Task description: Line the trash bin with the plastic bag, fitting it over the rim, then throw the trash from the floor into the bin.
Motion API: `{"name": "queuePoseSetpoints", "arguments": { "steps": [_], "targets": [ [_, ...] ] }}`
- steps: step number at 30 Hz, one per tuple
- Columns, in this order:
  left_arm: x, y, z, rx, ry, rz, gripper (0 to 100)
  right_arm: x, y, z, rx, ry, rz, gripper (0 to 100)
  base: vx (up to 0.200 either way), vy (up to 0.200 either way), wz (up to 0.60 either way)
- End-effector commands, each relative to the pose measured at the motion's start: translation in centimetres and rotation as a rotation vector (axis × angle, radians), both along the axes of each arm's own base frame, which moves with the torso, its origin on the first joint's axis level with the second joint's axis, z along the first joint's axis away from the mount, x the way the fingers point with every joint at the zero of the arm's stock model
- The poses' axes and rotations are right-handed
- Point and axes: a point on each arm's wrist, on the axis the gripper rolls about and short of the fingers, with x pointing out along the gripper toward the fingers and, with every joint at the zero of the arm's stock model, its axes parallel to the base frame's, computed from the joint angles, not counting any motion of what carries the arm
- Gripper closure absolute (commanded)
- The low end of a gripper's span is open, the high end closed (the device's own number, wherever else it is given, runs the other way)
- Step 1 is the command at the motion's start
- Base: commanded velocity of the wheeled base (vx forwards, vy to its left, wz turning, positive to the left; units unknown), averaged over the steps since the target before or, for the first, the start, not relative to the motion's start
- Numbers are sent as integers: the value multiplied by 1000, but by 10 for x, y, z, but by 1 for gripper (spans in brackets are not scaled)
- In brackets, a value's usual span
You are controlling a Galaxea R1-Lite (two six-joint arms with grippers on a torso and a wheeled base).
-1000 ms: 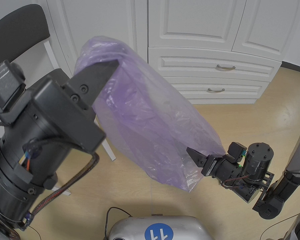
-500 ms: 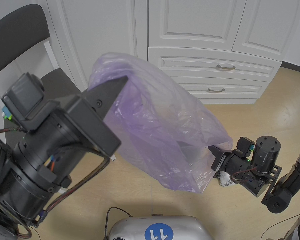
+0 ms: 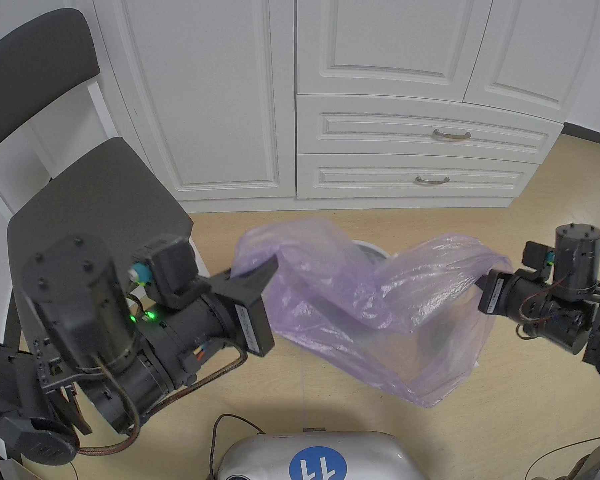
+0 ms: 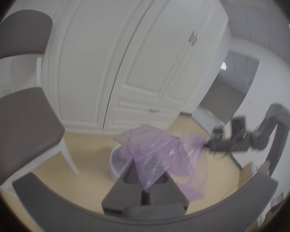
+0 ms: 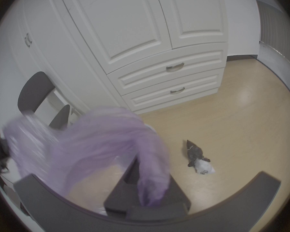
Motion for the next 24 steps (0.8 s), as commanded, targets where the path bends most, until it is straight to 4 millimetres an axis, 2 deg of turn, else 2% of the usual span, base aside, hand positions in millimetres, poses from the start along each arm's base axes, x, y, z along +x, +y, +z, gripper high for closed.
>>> {"name": "queuePoseSetpoints", "arguments": {
  "steps": [1,5,6,9,14,18,24],
  "targets": [
    [23,5,-44,203,191,39,100,-34,-22,54,12,-154,-14,100,0,0,0],
    [32,8,-57,261,247,59,100,-39,-21,50,-38,-147,10,100,0,0,0],
    [41,11,-65,290,261,88,100,-41,-21,45,-71,-135,19,100,0,0,0],
    [56,19,-72,322,256,135,100,-44,-22,35,-139,-113,35,100,0,0,0],
    [64,26,-70,305,235,172,100,-51,-29,23,-258,-98,53,100,0,0,0],
    [71,40,-67,319,220,217,100,-57,-41,9,-410,-65,57,100,0,0,0],
    [72,51,-58,296,200,245,100,-58,-49,0,-493,-30,44,100,0,0,0]
  ]
}}
